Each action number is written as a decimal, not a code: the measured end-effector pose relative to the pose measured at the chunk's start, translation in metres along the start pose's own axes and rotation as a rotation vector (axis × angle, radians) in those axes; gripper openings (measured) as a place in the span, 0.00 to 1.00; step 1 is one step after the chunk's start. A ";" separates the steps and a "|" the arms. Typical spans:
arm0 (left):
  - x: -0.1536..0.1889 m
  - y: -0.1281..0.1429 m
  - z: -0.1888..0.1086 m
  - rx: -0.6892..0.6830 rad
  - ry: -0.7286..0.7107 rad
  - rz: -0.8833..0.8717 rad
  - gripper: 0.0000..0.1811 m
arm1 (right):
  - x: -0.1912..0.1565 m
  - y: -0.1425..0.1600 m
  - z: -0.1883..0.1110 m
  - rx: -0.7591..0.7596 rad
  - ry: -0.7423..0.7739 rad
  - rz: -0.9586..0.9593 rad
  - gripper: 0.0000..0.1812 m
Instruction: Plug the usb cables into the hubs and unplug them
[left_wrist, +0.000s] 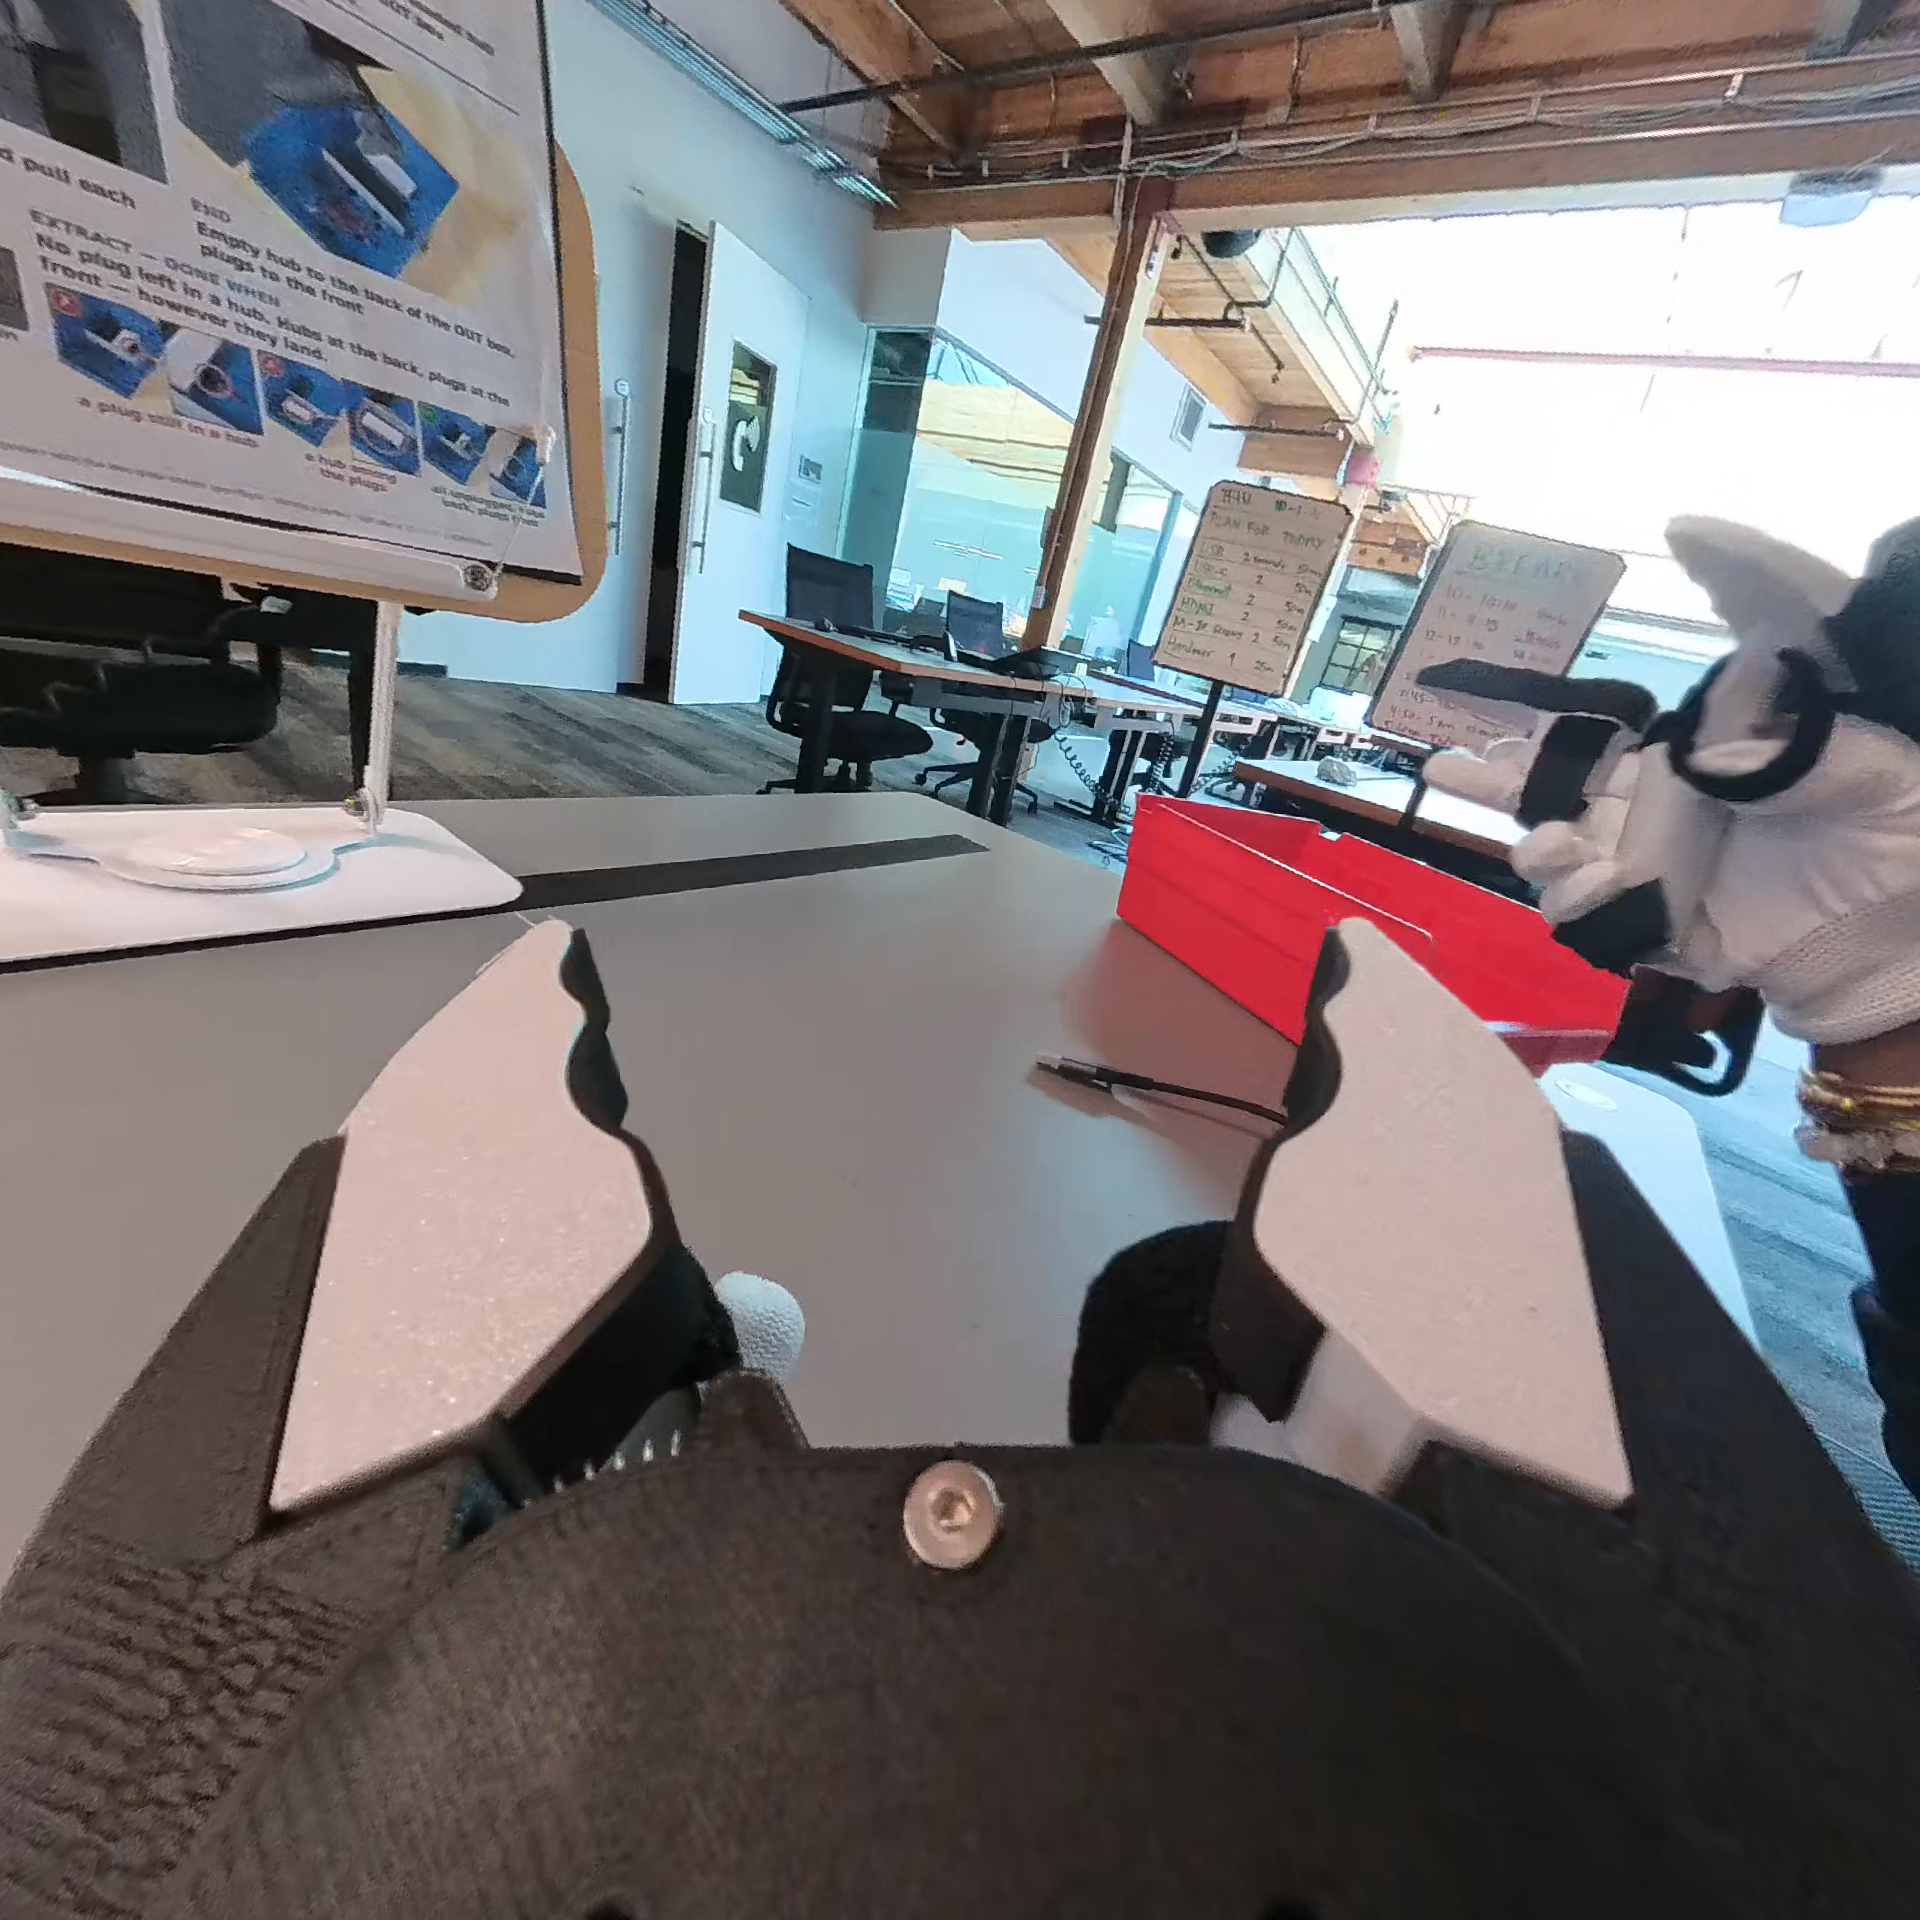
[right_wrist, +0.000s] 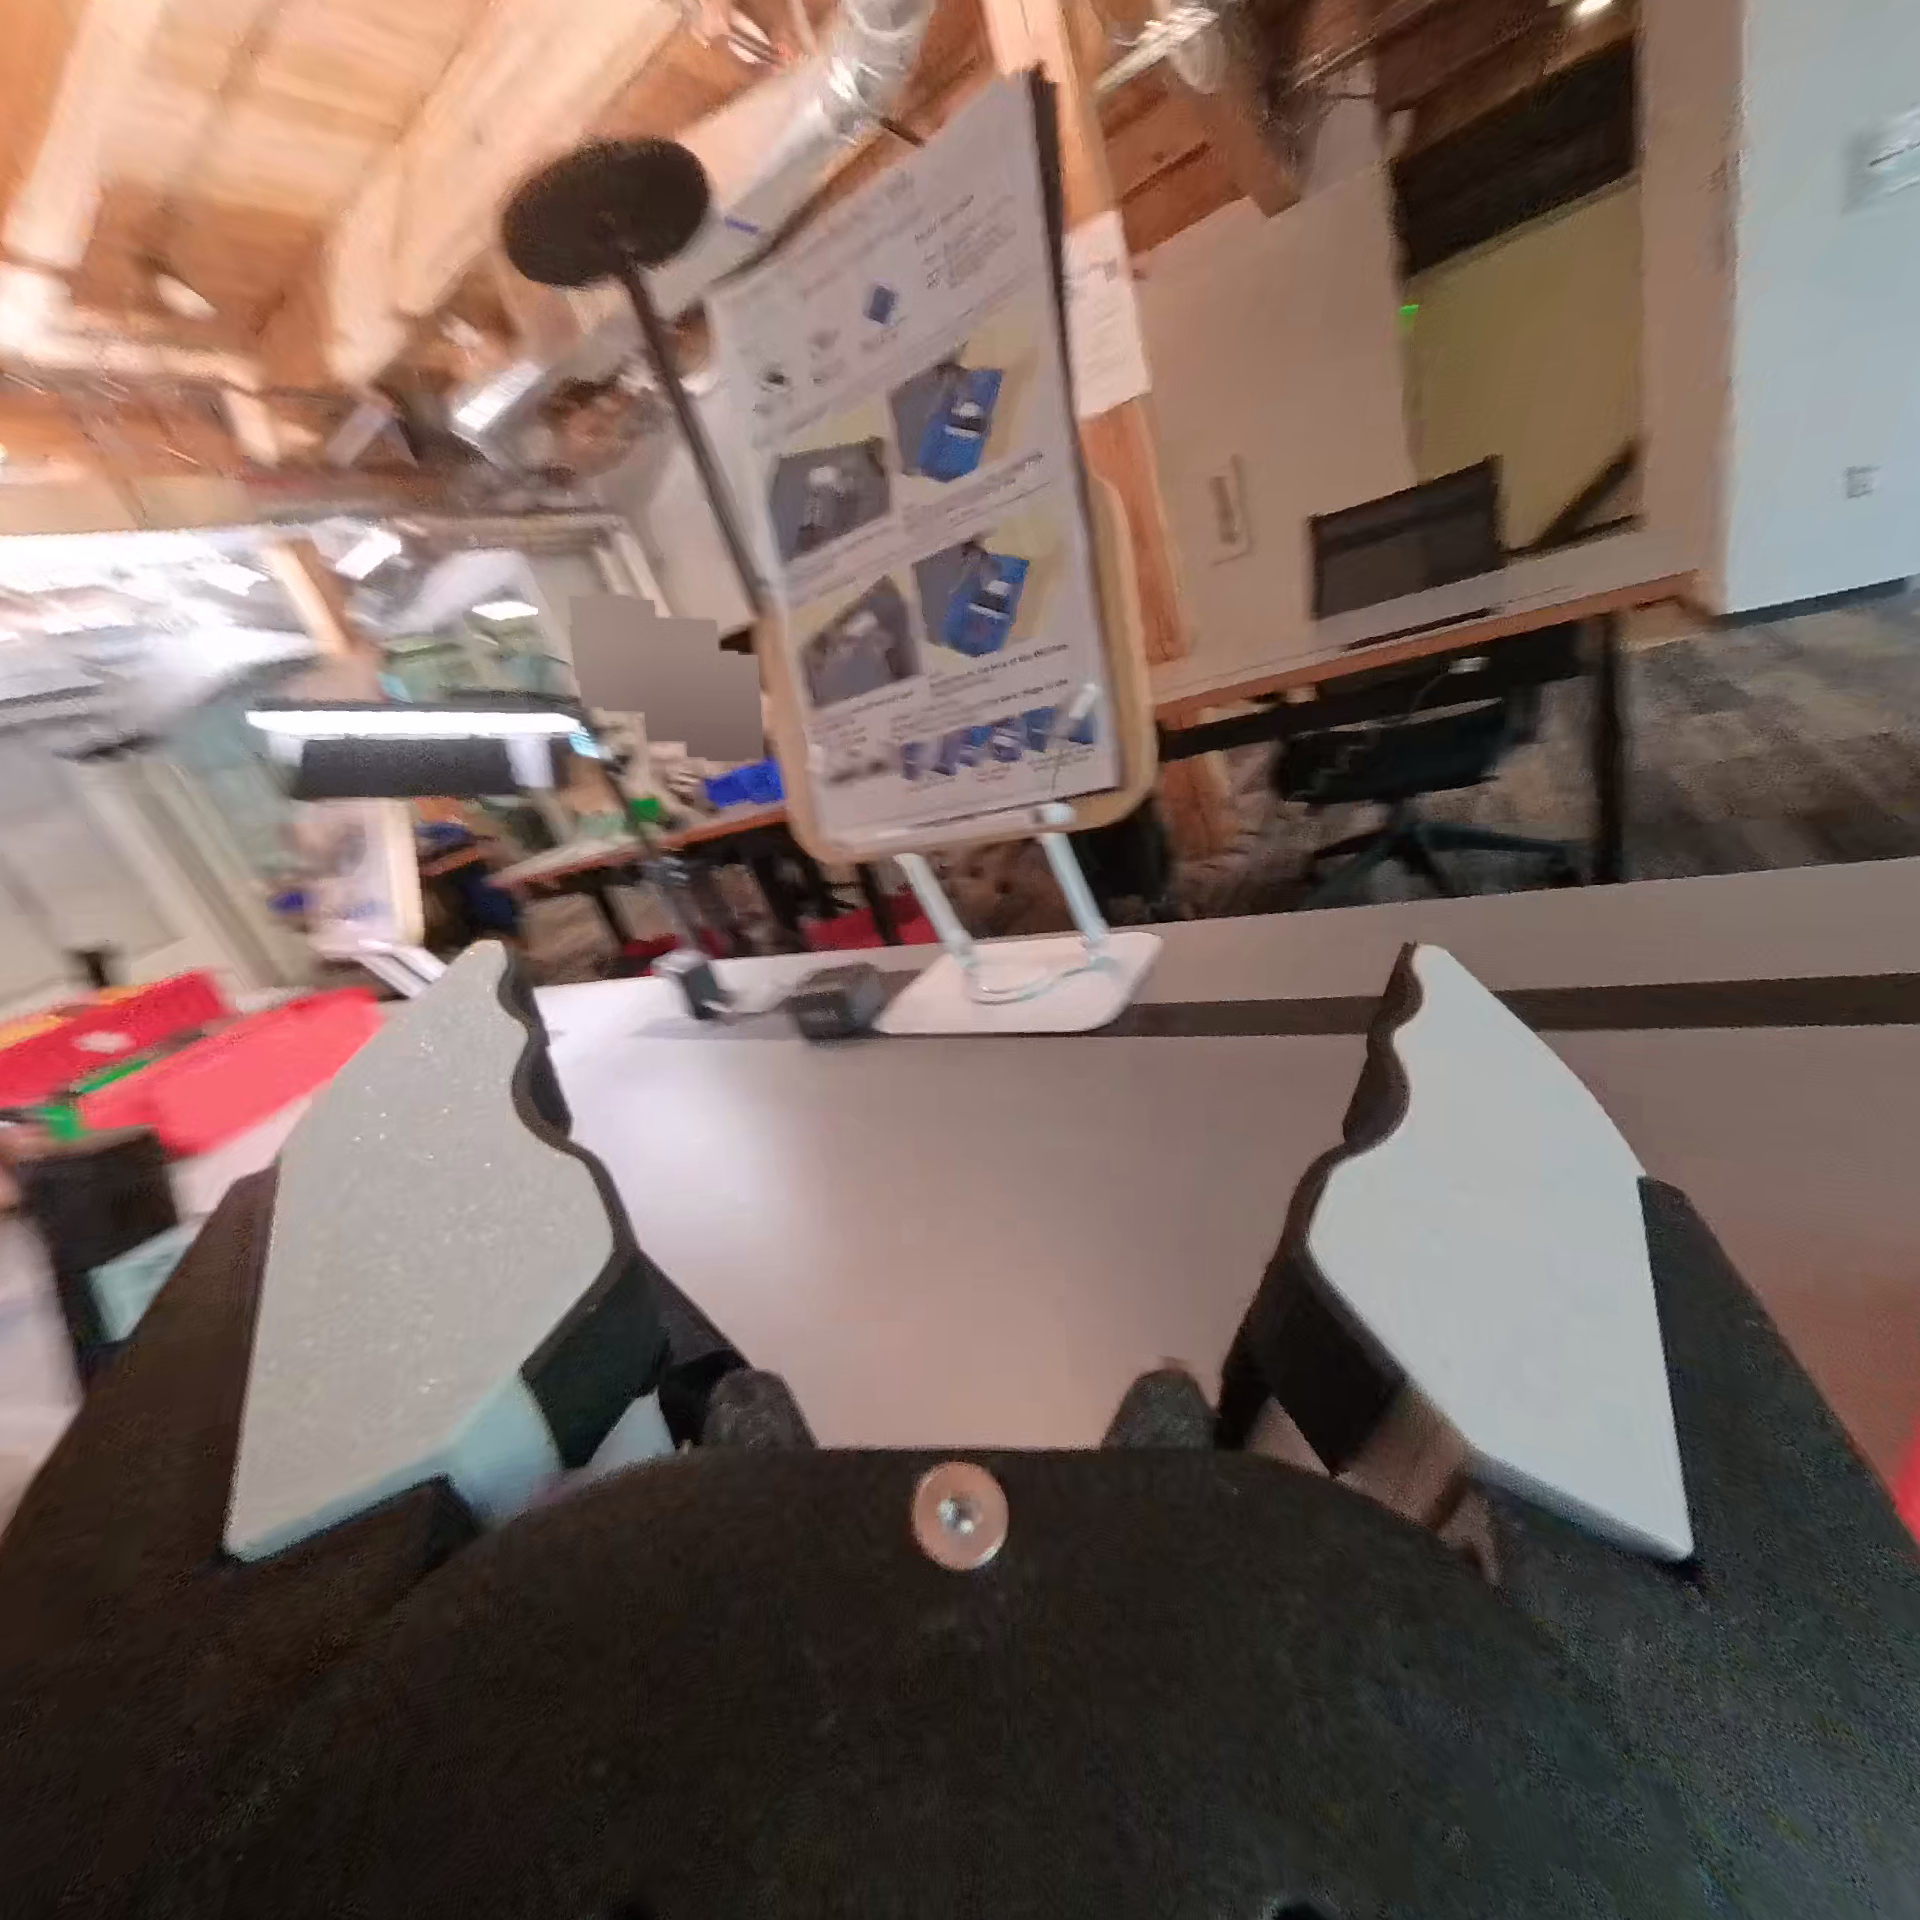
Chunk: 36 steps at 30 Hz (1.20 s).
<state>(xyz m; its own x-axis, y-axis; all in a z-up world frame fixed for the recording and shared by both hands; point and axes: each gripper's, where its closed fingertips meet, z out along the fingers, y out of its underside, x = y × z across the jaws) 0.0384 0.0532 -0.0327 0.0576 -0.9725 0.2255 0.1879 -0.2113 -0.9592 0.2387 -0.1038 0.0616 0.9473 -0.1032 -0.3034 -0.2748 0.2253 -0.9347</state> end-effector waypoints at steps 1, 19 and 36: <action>0.002 0.002 0.000 -0.008 0.014 0.001 0.69 | 0.004 0.005 0.000 -0.035 0.051 -0.073 0.80; 0.036 -0.015 -0.021 0.047 0.263 0.065 0.49 | -0.066 -0.001 -0.003 0.014 0.016 -0.476 0.57; 0.001 -0.107 -0.205 -0.080 -0.258 0.542 0.11 | -0.086 -0.030 -0.046 0.160 -0.265 -0.455 0.00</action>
<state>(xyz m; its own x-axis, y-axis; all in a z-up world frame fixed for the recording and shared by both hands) -0.1827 0.0552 0.0351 0.3619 -0.8908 -0.2747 -0.0082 0.2917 -0.9565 0.1580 -0.1467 0.1075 0.9794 0.0183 0.2012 0.1812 0.3614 -0.9146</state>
